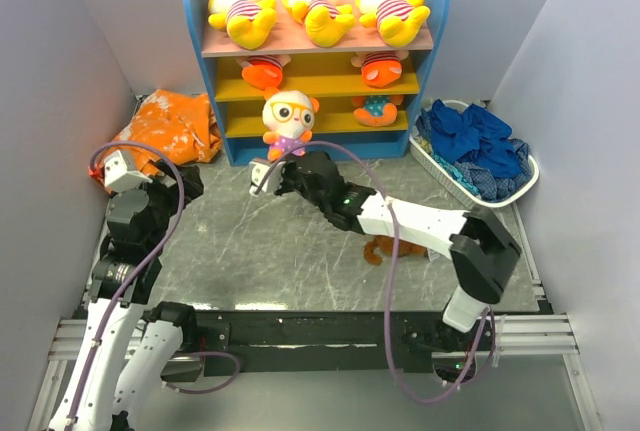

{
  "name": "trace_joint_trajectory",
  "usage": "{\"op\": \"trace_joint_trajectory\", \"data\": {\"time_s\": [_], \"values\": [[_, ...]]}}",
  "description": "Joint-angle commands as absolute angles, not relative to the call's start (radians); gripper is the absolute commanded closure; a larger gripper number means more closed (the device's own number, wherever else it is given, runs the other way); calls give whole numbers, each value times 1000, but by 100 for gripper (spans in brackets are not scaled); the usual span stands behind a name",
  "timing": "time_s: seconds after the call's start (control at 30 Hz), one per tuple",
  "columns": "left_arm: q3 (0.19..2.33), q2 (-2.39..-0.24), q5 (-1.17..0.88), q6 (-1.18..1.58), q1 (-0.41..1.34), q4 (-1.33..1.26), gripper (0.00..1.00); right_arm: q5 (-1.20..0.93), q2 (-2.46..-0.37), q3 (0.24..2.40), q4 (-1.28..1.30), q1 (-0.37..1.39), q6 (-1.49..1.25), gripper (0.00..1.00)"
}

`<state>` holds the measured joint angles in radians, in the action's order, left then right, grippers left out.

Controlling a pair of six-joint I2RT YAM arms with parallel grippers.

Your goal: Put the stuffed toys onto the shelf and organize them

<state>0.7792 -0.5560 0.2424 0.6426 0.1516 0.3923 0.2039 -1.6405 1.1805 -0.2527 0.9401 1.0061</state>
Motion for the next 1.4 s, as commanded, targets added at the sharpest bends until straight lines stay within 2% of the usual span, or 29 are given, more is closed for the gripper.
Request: {"op": "trace_joint_trajectory", "data": {"time_s": [0.0,0.3,0.47,0.7,0.93,1.37], "values": [[778,-546,330,595,160,391,4,192,-1701,1244,-184,930,1095,100],[781,-538,367,598,169,410,3,169,-1856,1393,-180,917,1143,100],[778,-535,368,603,170,413,4,227,-1939,1479,-213,908,1196,100],[775,-540,356,603,170,408,4,235,-2034,1580,-222,871,1281,86],[772,-548,350,598,170,406,4,241,-2106,1712,-190,853,1315,81],[769,-554,345,598,170,405,4,225,-2168,1806,-144,831,1316,71]]}}
